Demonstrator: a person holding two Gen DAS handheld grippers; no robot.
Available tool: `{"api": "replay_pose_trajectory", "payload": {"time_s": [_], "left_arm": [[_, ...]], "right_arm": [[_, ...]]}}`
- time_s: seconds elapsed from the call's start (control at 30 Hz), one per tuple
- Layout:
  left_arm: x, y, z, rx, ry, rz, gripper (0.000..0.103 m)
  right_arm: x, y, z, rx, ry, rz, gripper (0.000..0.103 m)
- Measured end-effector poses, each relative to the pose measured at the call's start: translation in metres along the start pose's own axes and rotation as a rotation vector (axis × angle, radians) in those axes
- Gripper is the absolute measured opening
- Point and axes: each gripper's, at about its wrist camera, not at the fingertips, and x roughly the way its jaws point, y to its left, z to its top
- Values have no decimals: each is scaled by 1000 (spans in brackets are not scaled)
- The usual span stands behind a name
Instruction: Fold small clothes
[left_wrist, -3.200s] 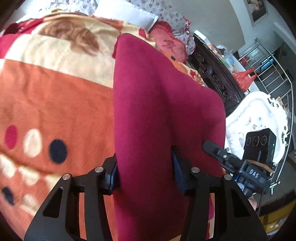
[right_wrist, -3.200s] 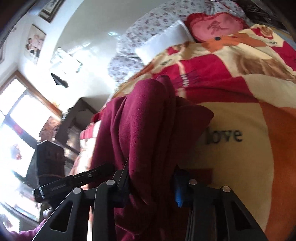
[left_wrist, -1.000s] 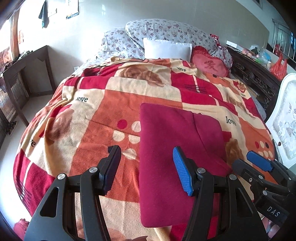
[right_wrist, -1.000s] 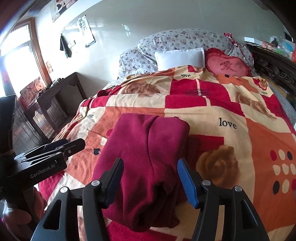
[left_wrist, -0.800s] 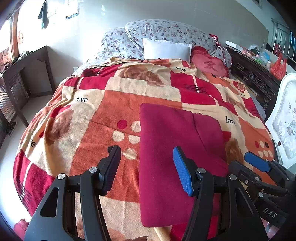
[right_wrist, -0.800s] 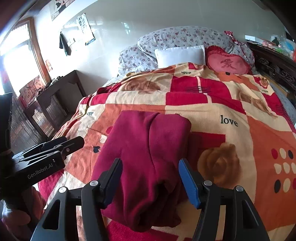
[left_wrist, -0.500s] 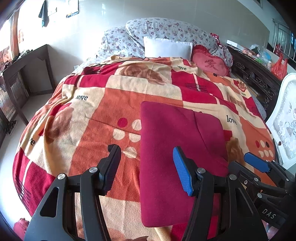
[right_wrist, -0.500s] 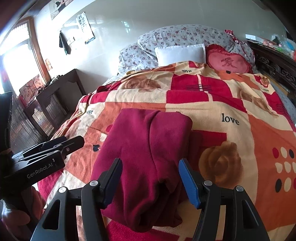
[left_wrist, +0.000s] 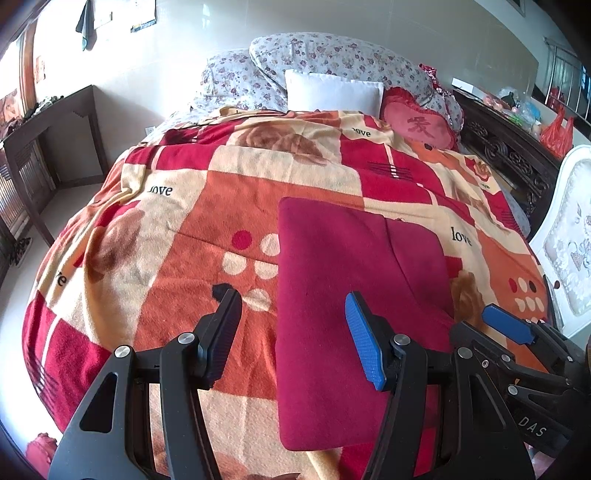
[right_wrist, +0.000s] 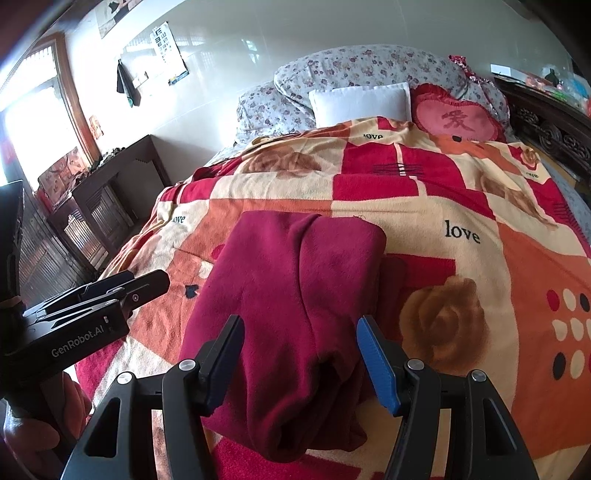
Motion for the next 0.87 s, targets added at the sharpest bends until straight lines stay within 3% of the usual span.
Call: {"api": "replay_pose_trajectory", "payload": {"time_s": [0.87], "left_arm": [[15, 17, 1, -17, -8, 6, 58]], "right_arm": [[15, -10, -5, 18, 42, -8, 61]]}}
